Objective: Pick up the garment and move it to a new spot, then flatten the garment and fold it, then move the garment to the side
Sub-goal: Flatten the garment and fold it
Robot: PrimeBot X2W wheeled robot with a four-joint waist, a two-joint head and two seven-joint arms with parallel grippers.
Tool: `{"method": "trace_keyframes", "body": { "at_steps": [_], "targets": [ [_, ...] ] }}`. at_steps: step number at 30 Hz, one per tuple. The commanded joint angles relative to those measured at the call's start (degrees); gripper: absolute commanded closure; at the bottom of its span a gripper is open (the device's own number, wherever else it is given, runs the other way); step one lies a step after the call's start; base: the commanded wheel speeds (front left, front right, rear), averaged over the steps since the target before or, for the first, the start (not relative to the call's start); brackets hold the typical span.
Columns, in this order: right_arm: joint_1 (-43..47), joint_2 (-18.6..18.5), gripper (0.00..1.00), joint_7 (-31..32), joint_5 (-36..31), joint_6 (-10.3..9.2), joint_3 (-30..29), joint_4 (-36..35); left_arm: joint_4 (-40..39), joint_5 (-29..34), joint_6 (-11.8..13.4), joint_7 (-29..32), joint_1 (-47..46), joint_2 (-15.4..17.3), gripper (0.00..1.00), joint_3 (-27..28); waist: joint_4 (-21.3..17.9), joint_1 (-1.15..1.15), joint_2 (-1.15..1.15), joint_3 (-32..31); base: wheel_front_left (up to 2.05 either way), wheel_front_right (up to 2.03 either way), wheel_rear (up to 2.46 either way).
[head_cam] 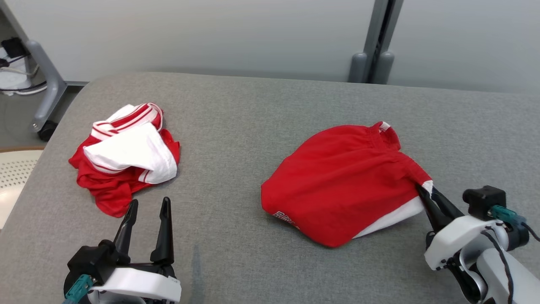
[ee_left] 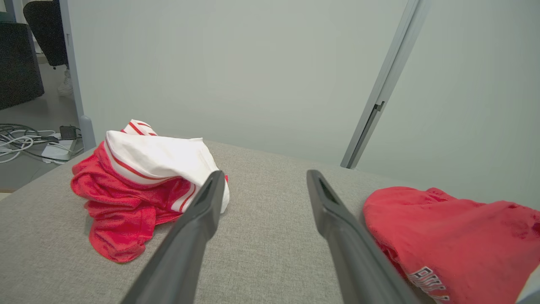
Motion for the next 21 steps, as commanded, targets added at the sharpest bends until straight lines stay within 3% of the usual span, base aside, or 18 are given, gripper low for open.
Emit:
{"method": "trace_keyframes", "body": {
  "at_steps": [1, 9, 15, 21],
  "targets": [
    [2.06, -1.03, 1.0, -0.28, -0.49, 0.01, -1.63, -2.21, 0.18, -0.28, -0.49, 0.0, -0.31, 0.19, 0.0, 0.24, -1.96, 0.0, 0.0, -0.61, 0.0, 0.0, 0.0],
    [12.46, -3.53, 1.0, -0.3, -1.38, 0.01, -11.52, -10.95, 0.67, -0.55, -1.12, 0.0, -0.37, 0.2, 0.0, -0.01, -5.29, 0.0, 0.0, -0.45, 0.0, 0.0, 0.0],
    [16.78, -4.25, 1.0, -0.28, -1.79, 0.01, -16.54, -10.13, 1.16, -0.62, -1.44, 0.0, -0.85, 0.21, 0.0, -0.37, -5.62, 0.0, 0.0, -0.48, 0.0, 0.0, 0.0],
    [18.01, -2.73, 1.0, -0.17, -2.31, 0.01, -18.85, -9.76, 1.5, -0.37, -1.63, 0.0, -0.79, 0.2, 0.0, -0.15, -5.58, 0.0, 0.0, -0.7, 0.0, 0.0, 0.0]
  ]
}}
